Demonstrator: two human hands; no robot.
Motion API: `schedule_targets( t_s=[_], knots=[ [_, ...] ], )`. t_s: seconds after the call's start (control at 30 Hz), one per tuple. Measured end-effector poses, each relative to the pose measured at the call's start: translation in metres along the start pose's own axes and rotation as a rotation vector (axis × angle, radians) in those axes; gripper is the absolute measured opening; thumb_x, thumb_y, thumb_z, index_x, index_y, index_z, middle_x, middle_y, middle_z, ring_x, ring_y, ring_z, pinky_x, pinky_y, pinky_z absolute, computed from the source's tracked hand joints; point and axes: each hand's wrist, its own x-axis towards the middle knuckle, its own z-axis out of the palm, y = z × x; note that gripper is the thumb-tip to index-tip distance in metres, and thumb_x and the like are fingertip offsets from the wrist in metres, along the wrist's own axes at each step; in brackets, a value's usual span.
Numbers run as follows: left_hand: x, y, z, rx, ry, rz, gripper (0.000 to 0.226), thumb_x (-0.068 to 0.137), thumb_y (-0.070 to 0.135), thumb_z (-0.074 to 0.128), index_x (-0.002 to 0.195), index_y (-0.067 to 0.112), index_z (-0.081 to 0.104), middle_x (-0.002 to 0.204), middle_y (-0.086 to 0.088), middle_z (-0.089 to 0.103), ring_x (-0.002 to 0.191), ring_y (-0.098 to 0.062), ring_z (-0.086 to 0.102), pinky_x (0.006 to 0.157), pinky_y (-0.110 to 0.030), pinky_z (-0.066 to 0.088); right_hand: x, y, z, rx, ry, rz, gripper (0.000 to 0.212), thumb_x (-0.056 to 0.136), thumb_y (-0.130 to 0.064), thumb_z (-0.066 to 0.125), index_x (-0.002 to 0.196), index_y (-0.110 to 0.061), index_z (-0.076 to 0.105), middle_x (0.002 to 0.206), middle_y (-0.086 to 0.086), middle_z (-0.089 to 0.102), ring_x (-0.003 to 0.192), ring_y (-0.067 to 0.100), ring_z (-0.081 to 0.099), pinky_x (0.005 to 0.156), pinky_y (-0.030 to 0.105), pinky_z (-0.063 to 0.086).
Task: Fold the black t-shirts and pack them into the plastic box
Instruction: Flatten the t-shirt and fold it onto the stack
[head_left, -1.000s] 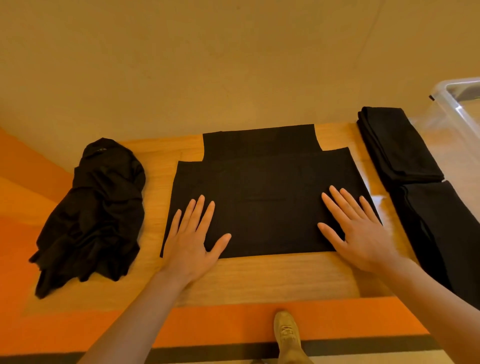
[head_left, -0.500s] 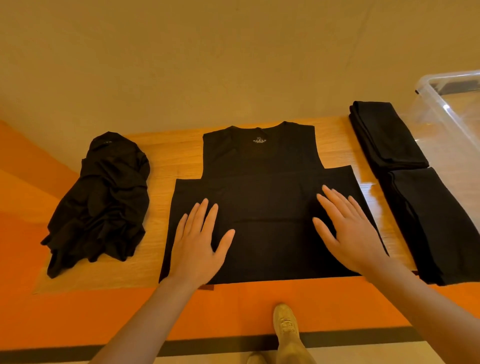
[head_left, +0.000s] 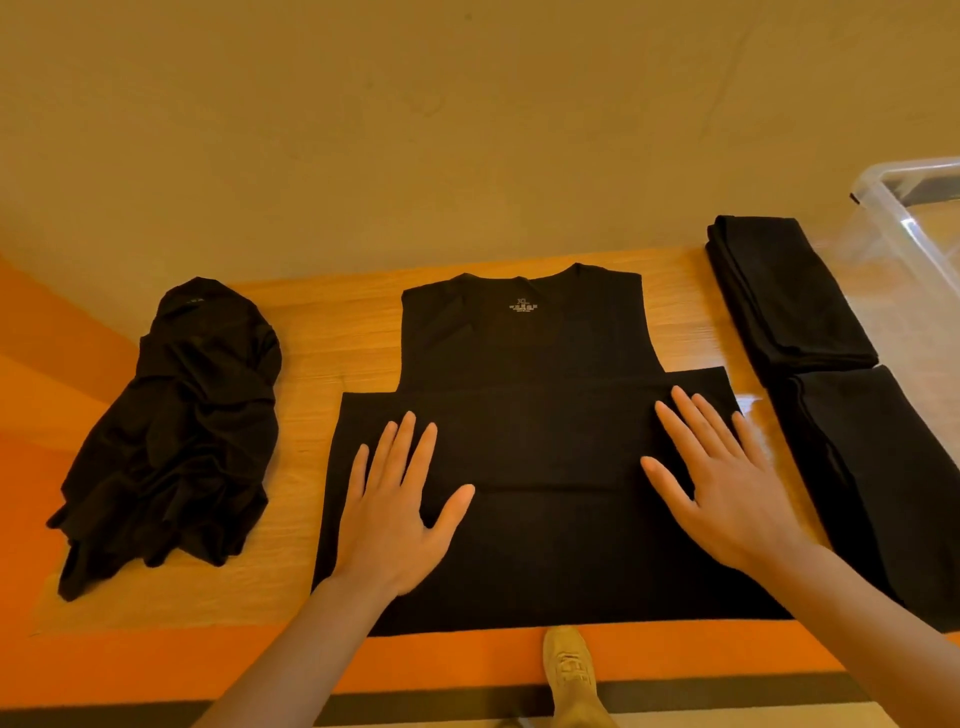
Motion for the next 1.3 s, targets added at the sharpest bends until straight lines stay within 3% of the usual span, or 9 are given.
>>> schedule_targets(
  t_s=[0.17, 0.33, 0.47, 0.63, 0.87, 1.03, 1.13, 1.23, 1.3],
  knots=[
    [0.068, 0.009, -0.011, -0.118, 0.127, -0.013, 0.067, 0.097, 0.059, 0.013, 0.153, 0.024, 0.016, 0.161, 0.001, 0.01, 0.148, -0.012, 0.0, 0.12, -0.034, 0.001, 0.064, -0.009, -0.014, 0.1, 0.085, -0.093, 0.069, 0.095, -0.058, 0.011, 0.153, -0.022, 0.009, 0.16, -0.005, 0.0, 0.147, 0.008, -0.008, 0.119, 0.03, -0.005],
    [0.162, 0.015, -0.017, -0.096, 0.098, -0.006, 0.057, 0.103, 0.045, 0.023, 0.152, 0.018, 0.021, 0.161, -0.002, 0.015, 0.148, -0.015, 0.005, 0.12, -0.034, 0.003, 0.158, -0.018, -0.017, 0.115, 0.062, -0.104, 0.063, 0.101, -0.048, 0.022, 0.154, -0.014, 0.01, 0.162, 0.001, 0.003, 0.148, 0.013, -0.005, 0.121, 0.034, -0.001],
    [0.199, 0.008, -0.012, 0.003, 0.022, 0.01, 0.067, 0.098, 0.059, 0.02, 0.154, 0.022, 0.013, 0.162, 0.0, 0.005, 0.149, -0.015, -0.003, 0.121, -0.038, -0.002, 0.196, -0.012, -0.012, 0.067, 0.036, -0.068, 0.069, 0.098, -0.055, 0.012, 0.154, -0.015, 0.005, 0.162, 0.0, -0.001, 0.147, 0.012, -0.009, 0.12, 0.035, -0.005],
    [0.204, 0.008, -0.006, 0.08, 0.008, -0.047, 0.093, 0.079, 0.083, 0.006, 0.154, 0.028, -0.001, 0.162, 0.001, -0.009, 0.148, -0.017, -0.013, 0.12, -0.042, -0.007, 0.198, -0.009, -0.005, 0.025, 0.062, -0.064, 0.084, 0.086, -0.067, 0.0, 0.154, -0.018, -0.001, 0.161, -0.004, -0.007, 0.146, 0.01, -0.014, 0.12, 0.037, -0.007],
    [0.21, 0.01, -0.008, 0.112, -0.026, -0.061, 0.103, 0.066, 0.091, -0.004, 0.153, 0.036, -0.006, 0.161, -0.004, -0.015, 0.147, -0.022, -0.018, 0.119, -0.046, -0.007, 0.206, -0.009, -0.007, -0.011, 0.041, -0.077, 0.086, 0.084, -0.069, -0.003, 0.154, -0.019, -0.005, 0.161, -0.005, -0.012, 0.145, 0.009, -0.019, 0.12, 0.039, -0.007],
    [0.212, 0.007, -0.018, 0.033, 0.012, -0.032, 0.082, 0.082, 0.077, 0.002, 0.153, 0.036, 0.008, 0.162, -0.003, 0.001, 0.149, -0.02, -0.006, 0.118, -0.046, -0.001, 0.201, -0.006, -0.011, 0.036, 0.064, -0.108, 0.08, 0.089, -0.066, 0.004, 0.154, -0.019, 0.001, 0.161, -0.004, -0.007, 0.146, 0.008, -0.017, 0.12, 0.037, -0.008],
    [0.205, -0.004, -0.027, -0.065, 0.147, -0.014, 0.066, 0.097, 0.061, 0.015, 0.152, 0.026, 0.024, 0.159, -0.003, 0.02, 0.148, -0.018, 0.012, 0.116, -0.041, 0.007, 0.185, -0.002, -0.022, 0.076, 0.101, -0.13, 0.068, 0.098, -0.056, 0.018, 0.153, -0.015, 0.015, 0.161, -0.001, 0.002, 0.147, 0.01, -0.007, 0.121, 0.034, -0.003],
    [0.18, -0.024, -0.034, -0.157, 0.229, -0.052, 0.05, 0.102, 0.043, 0.031, 0.144, 0.017, 0.041, 0.15, -0.003, 0.04, 0.14, -0.018, 0.031, 0.113, -0.039, 0.016, 0.157, 0.012, -0.033, 0.051, 0.074, -0.166, 0.055, 0.1, -0.04, 0.036, 0.147, -0.013, 0.033, 0.158, 0.003, 0.022, 0.147, 0.017, 0.015, 0.119, 0.034, 0.012],
    [0.156, -0.043, -0.037, -0.173, 0.206, -0.052, 0.049, 0.102, 0.043, 0.034, 0.14, 0.016, 0.046, 0.146, -0.003, 0.045, 0.137, -0.019, 0.036, 0.111, -0.038, 0.022, 0.135, 0.021, -0.037, 0.012, 0.051, -0.224, 0.052, 0.097, -0.038, 0.038, 0.142, -0.012, 0.042, 0.153, 0.005, 0.034, 0.141, 0.022, 0.03, 0.114, 0.038, 0.028]
  ],
)
